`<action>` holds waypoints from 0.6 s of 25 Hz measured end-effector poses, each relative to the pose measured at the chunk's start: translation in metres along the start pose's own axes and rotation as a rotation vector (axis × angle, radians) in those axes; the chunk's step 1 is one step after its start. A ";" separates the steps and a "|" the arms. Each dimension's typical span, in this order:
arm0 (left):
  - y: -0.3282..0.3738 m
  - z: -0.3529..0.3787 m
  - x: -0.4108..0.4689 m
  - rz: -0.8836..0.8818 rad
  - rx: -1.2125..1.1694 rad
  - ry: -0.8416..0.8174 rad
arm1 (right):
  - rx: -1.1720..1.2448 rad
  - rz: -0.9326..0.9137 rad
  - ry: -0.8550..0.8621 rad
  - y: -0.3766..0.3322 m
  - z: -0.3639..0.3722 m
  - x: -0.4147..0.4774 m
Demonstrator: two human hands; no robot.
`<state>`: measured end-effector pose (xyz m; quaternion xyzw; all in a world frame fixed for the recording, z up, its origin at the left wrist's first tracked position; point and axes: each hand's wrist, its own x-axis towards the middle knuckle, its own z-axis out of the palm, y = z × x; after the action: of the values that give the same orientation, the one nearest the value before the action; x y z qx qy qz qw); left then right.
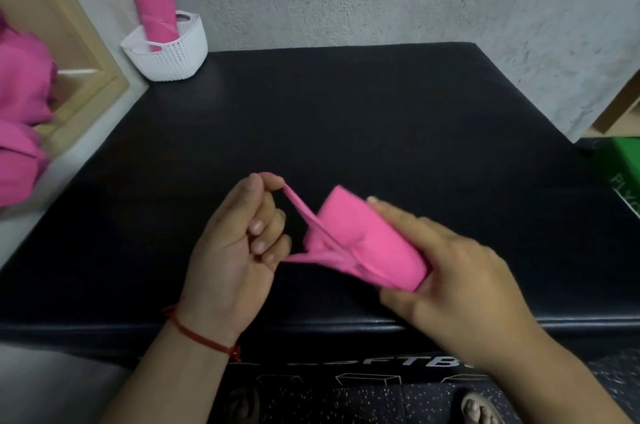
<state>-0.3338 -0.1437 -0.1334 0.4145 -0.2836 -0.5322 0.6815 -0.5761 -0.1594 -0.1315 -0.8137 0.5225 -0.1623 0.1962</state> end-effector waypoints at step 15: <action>-0.032 -0.013 -0.006 -0.425 0.061 -0.011 | 0.727 -0.287 0.010 -0.005 0.023 -0.008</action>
<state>-0.3402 -0.1378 -0.1670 0.4826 -0.2094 -0.6572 0.5397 -0.5643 -0.1470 -0.1492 -0.7550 0.3128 -0.3666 0.4446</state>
